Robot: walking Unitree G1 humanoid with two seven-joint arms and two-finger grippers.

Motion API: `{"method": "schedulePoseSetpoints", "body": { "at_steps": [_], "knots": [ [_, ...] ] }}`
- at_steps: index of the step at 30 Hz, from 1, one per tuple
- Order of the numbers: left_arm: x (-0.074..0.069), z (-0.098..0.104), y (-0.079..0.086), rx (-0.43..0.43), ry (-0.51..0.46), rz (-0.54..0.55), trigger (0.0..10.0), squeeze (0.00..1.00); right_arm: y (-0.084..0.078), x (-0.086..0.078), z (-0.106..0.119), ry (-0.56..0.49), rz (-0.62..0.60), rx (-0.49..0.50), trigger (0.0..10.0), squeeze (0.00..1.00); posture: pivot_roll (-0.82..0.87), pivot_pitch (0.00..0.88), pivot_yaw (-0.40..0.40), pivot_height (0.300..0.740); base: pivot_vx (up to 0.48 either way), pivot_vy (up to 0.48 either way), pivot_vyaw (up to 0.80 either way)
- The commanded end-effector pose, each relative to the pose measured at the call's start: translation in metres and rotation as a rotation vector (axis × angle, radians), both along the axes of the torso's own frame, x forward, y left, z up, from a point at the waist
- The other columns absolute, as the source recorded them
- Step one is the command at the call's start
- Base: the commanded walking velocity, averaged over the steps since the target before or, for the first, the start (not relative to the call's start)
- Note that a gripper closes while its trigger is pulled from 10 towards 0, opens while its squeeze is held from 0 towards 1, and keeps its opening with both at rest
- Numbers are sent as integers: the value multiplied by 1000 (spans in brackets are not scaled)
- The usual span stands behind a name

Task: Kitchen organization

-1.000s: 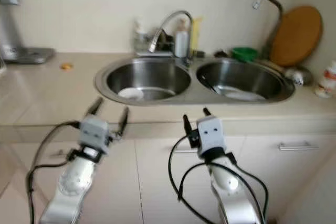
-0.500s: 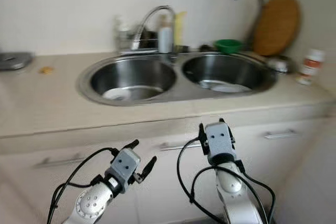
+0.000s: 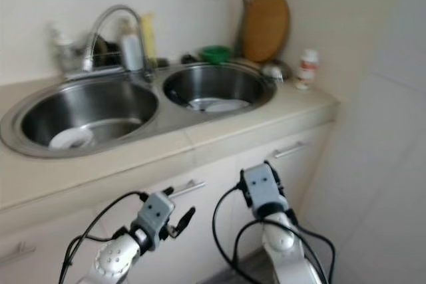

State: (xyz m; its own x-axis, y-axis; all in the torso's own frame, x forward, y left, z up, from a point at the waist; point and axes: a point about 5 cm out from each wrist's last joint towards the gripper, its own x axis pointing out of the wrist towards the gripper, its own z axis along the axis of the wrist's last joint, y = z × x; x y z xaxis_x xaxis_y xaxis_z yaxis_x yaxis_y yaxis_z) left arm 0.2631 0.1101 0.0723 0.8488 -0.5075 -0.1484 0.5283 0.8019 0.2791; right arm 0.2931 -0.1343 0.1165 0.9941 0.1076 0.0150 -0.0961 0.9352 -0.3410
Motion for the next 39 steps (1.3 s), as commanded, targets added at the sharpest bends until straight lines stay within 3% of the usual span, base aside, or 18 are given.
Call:
{"method": "schedulePoseSetpoints", "body": {
  "at_steps": [1,16,24,31,35,39],
  "knots": [
    [0,1,-3,-10,9,-13,10000,0,-6,0,3,-9,-22,-18,10000,0,-33,0,32,740,0,0,-800],
    [0,0,1,10,19,-8,10000,0,-4,0,1,14,-32,19,10000,0,-14,0,38,740,0,0,-800],
    [3,0,0,7,19,3,10000,0,-4,3,2,13,-15,-12,10000,0,-15,0,26,740,0,0,-763],
    [5,-1,-3,10,20,8,10000,0,-5,4,2,12,-4,-30,10000,0,-20,0,18,740,0,-472,0],
    [5,0,-4,-5,12,9,10000,0,-6,5,2,18,-5,-4,10000,0,-23,0,15,740,0,-459,-800],
    [6,2,-5,-23,6,13,10000,0,-8,5,3,10,-6,-40,10000,0,-28,0,13,740,0,0,-800]
  ]
}}
